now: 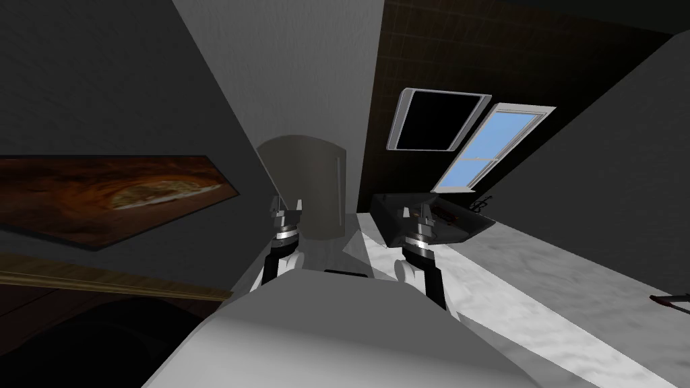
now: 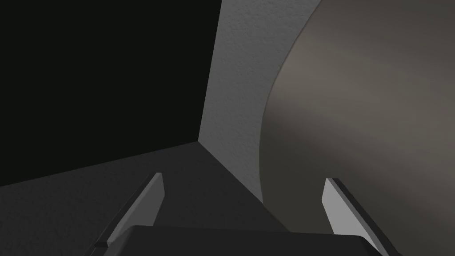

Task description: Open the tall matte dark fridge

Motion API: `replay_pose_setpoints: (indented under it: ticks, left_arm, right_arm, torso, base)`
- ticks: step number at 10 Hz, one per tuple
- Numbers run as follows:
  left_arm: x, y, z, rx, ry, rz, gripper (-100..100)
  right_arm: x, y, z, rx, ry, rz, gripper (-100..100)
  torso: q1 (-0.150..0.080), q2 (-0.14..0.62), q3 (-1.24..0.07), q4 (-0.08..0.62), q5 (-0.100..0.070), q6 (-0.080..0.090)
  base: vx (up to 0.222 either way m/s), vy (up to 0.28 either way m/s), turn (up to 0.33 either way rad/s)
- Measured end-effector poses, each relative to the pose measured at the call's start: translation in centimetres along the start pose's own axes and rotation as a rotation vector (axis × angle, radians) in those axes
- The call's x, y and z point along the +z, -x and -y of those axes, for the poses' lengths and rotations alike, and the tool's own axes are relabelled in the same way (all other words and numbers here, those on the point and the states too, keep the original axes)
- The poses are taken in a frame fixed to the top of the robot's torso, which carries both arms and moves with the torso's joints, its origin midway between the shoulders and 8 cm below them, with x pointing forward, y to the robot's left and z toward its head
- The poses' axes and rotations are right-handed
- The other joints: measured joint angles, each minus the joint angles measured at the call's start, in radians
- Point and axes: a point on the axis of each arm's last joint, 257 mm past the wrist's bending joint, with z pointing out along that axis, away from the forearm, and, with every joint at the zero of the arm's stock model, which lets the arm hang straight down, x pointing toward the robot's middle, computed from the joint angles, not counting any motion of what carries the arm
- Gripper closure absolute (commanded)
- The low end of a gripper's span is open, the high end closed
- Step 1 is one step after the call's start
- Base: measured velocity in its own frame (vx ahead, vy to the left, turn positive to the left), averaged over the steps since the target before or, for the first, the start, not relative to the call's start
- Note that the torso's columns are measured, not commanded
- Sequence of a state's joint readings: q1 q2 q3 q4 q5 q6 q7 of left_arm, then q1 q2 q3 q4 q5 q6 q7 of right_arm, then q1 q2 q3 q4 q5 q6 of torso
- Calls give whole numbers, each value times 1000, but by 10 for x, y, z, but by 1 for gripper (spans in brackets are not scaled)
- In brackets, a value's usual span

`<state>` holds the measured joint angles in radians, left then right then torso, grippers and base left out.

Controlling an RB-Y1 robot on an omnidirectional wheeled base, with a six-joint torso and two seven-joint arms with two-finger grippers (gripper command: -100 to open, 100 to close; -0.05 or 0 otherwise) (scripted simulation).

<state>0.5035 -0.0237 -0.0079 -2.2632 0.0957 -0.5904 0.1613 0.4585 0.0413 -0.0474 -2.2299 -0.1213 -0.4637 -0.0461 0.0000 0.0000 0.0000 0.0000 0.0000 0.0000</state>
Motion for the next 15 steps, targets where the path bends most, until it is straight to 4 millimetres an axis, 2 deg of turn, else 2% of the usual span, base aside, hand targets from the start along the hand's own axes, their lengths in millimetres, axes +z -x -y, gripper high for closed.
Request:
replay_pose_setpoints:
  ticks: [2,9,10,12,15]
  left_arm:
    - [0,0,0,0,0,0,0]
    - [0,0,0,0,0,0,0]
    - [0,0,0,0,0,0,-100]
    - [4,-5,-7,4,22,-51,-100]
    - [9,-9,-32,-2,74,-120,-100]
  right_arm:
    - [0,0,0,0,0,0,0]
    - [0,0,0,0,0,0,0]
    - [0,0,0,0,0,0,0]
    - [0,0,0,0,0,0,0]
    - [0,0,0,0,0,0,0]
  torso:
    - [0,104,-209,105,0,0]
    - [0,618,-1234,617,0,0]
    - [0,691,-1382,691,0,0]
    - [-1,734,-1471,734,0,0]
    - [-1,738,-1476,738,0,0]
  base:
    - [0,0,0]
    - [0,0,0]
    - [7,-12,14]
    - [20,-48,27]
    - [24,-73,38]
